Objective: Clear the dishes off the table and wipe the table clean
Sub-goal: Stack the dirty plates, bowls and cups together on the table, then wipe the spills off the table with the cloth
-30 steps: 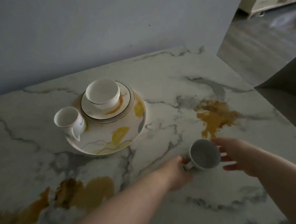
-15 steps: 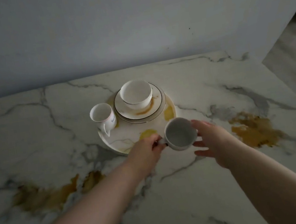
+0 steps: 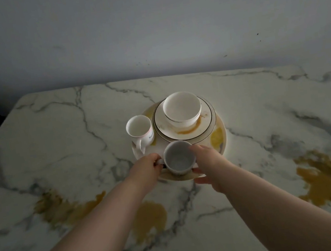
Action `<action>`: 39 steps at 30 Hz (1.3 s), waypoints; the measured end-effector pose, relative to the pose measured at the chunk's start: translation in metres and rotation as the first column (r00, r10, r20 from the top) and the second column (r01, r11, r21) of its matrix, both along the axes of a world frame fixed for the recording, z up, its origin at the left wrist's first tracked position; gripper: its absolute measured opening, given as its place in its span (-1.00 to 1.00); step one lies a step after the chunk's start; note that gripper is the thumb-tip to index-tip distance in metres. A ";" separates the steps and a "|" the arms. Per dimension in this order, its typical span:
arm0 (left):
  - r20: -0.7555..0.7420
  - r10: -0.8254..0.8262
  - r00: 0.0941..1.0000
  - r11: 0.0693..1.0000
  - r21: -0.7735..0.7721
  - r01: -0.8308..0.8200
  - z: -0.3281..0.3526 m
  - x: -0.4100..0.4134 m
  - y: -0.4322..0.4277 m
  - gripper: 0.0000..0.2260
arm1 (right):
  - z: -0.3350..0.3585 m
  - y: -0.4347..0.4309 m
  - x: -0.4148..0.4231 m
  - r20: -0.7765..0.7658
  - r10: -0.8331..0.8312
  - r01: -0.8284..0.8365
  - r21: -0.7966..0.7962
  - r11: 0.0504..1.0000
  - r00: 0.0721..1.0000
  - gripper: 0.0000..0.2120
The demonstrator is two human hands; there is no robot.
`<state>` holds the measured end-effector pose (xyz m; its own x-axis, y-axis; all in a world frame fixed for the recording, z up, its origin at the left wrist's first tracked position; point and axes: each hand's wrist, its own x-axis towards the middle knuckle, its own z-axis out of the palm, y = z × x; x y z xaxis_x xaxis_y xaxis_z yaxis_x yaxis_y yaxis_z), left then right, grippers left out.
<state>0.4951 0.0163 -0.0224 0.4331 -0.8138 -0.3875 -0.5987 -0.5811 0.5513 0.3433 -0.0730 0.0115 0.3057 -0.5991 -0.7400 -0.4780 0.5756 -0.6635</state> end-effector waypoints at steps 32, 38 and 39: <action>-0.146 -0.090 0.985 0.945 0.300 0.130 0.025 0.039 0.191 -0.81 | -0.029 0.197 0.019 -0.563 0.787 -0.968 -0.144 0.208 0.253 -0.45; -0.174 -0.222 0.959 0.876 0.397 0.275 0.020 0.008 0.221 -0.55 | -0.025 0.215 0.017 -0.552 0.770 -0.947 -0.208 0.244 0.320 -0.77; -0.177 -0.241 0.954 0.870 0.395 0.293 0.021 0.003 0.221 -0.60 | -0.021 0.216 0.012 -0.499 0.778 -0.924 -0.243 0.296 0.381 -0.78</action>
<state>0.4984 0.2378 -0.0012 0.1517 -0.6464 -0.7478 -0.7091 -0.5982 0.3733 0.3558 0.1428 -0.0095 0.7007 -0.3490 -0.6222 -0.6860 -0.5690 -0.4534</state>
